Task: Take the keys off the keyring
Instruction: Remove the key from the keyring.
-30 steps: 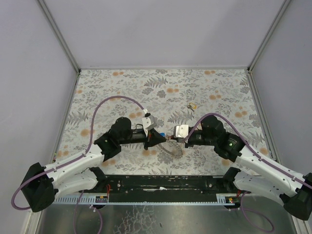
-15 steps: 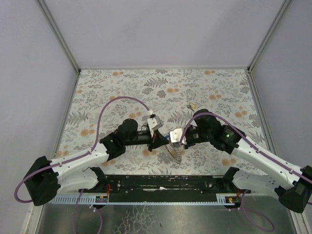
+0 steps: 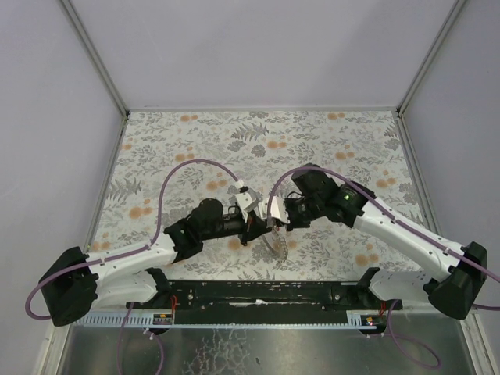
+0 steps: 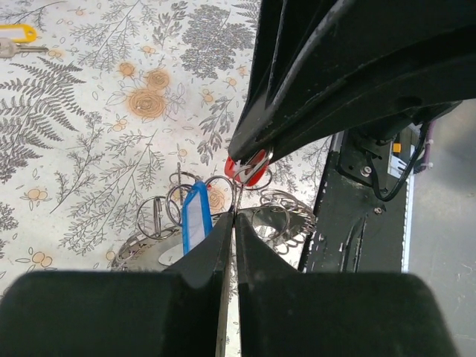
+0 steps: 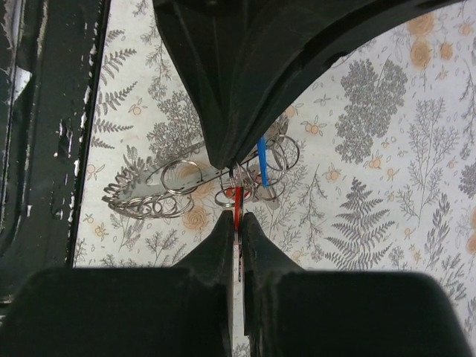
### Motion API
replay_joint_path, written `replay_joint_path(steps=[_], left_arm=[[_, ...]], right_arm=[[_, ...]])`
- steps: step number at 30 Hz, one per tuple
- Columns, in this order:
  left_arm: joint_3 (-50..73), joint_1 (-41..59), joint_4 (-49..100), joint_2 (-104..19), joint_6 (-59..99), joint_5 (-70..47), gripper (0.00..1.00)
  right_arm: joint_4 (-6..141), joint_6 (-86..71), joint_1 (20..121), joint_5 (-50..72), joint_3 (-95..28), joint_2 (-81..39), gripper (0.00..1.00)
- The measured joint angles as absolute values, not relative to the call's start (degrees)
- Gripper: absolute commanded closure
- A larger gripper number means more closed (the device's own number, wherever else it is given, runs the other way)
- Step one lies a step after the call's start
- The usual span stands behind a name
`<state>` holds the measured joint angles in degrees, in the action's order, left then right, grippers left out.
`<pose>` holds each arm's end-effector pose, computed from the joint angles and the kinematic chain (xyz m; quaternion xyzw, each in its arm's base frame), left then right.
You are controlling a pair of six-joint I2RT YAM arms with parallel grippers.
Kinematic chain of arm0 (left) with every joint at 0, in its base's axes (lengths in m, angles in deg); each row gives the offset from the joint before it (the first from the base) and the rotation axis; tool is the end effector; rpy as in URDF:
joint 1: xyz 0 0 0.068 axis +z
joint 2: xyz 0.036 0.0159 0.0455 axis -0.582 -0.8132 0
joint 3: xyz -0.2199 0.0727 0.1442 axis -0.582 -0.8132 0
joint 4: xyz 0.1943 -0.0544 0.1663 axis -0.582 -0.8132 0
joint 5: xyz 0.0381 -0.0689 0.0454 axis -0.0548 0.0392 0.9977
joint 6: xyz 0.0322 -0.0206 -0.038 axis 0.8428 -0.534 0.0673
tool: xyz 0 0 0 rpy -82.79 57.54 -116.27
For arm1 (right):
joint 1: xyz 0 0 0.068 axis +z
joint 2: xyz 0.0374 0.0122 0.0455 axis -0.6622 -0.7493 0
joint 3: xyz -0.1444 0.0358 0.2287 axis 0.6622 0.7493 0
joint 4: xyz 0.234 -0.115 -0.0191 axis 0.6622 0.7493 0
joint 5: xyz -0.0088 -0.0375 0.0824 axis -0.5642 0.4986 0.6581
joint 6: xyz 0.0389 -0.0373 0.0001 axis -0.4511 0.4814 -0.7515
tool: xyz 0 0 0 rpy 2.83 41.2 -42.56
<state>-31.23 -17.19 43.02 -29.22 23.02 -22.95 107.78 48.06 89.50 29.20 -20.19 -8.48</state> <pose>0.1357 -0.1985 0.2391 0.3868 0.6788 -0.4285 0.4539 0.1527 0.1928 0.3136 -0.7332 0.5415 0.2040 0.3571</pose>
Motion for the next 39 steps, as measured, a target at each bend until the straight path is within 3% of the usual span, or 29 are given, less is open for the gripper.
replay_joint_path(steps=[39], left_arm=[[-37.0,-17.2,57.8,-32.5,12.3,-16.5,1.00]], right_arm=[[116.7,54.0,104.2,2.3,-30.4,-16.8,1.00]])
